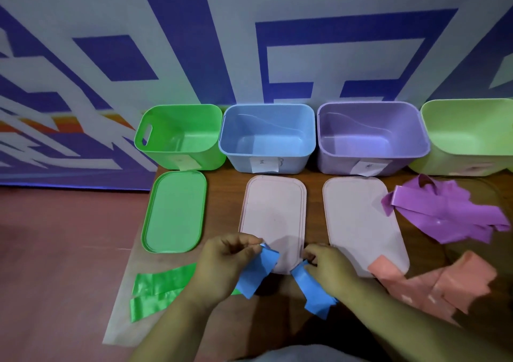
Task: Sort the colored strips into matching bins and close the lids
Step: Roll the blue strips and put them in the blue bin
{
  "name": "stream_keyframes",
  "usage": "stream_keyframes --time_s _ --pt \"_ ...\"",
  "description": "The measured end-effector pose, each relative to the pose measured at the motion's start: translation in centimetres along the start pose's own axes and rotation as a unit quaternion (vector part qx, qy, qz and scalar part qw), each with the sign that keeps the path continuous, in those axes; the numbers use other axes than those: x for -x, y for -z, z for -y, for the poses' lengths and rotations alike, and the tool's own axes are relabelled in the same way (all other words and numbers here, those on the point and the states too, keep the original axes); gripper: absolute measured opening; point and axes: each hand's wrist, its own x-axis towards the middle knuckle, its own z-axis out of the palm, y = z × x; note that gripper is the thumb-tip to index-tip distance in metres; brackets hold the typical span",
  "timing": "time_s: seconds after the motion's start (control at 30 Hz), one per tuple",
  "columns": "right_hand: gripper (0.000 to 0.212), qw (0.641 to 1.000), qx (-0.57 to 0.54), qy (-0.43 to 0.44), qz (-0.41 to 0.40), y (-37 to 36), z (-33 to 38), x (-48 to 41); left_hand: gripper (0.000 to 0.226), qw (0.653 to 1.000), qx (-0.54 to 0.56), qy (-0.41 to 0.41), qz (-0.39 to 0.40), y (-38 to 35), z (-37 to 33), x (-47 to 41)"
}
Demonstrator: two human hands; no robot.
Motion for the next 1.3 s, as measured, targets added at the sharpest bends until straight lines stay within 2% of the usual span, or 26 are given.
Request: stream_keyframes --time_s 0.2,0.37,0.5,0.63,0.7,0.9,1.03,1.2,1.3 --pt "0.016 0.999 -0.024 -0.019 0.016 0.1 0.1 -0.4 0.021 1.000 0.004 0.005 -0.010 -0.1 -0.8 -0.6" --pt "0.017 0.998 -0.052 -0.021 0.026 2.2 0.3 0.1 0.012 1.000 0.004 0.003 -0.009 -0.3 -1.4 -0.8" --pt "0.015 0.993 -0.121 -0.012 0.013 5.0 1.6 1.1 0.009 1.000 0.008 -0.029 0.008 -0.5 -2.7 -0.3" --pt "0.016 0.983 -0.184 -0.007 0.014 8.3 3.7 2.8 0.018 0.997 0.016 -0.076 0.024 -0.8 -4.5 0.8" --pt "0.018 0.973 -0.230 -0.009 0.000 9.9 4.9 4.0 0.022 0.994 0.039 -0.096 0.037 -0.9 -5.4 1.5" --pt "0.026 0.940 -0.336 0.024 -0.061 14.6 8.5 7.6 0.013 0.983 0.069 -0.168 0.041 -1.2 -8.6 3.7" --pt "0.024 0.926 -0.356 0.069 -0.105 16.9 10.8 10.0 0.005 0.975 0.070 -0.207 0.045 -1.3 -10.6 5.1" --pt "0.025 0.918 -0.343 0.128 -0.155 19.3 13.7 13.0 0.015 0.965 0.088 -0.244 0.045 -1.2 -12.1 6.3" --pt "0.026 0.902 -0.361 0.162 -0.175 20.4 15.2 14.6 0.010 0.958 0.117 -0.261 0.031 -1.3 -13.0 6.9"
